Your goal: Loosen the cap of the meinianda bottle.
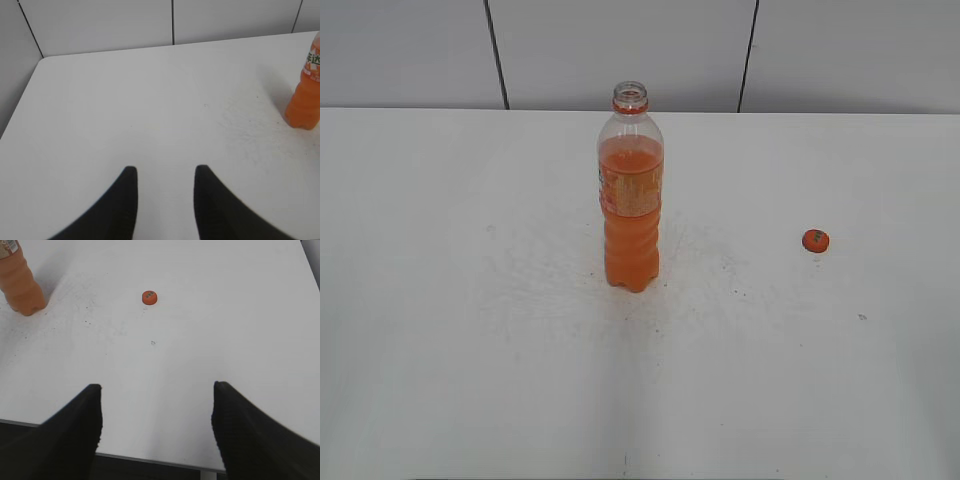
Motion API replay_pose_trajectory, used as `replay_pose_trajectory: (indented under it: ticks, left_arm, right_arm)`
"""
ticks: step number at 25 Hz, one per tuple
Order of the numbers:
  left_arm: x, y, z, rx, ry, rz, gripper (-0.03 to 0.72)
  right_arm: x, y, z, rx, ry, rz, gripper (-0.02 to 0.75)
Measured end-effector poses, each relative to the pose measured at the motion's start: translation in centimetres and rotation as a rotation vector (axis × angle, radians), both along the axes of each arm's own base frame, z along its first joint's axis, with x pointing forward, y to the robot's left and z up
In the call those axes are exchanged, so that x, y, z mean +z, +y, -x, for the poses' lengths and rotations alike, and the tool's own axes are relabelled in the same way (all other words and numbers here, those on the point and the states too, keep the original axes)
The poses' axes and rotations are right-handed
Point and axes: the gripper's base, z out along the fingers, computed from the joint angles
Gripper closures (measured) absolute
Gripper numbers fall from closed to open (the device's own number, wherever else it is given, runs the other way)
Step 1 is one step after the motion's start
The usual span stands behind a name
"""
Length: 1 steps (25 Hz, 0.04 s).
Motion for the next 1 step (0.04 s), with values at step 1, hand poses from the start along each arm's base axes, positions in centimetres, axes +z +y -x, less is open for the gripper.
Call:
replay_pose_trajectory:
  ticks: [1]
  left_arm:
    - [0.0, 0.0, 0.0, 0.0, 0.0, 0.0, 0.445]
  right_arm:
    - [0.0, 0.0, 0.0, 0.0, 0.0, 0.0, 0.224]
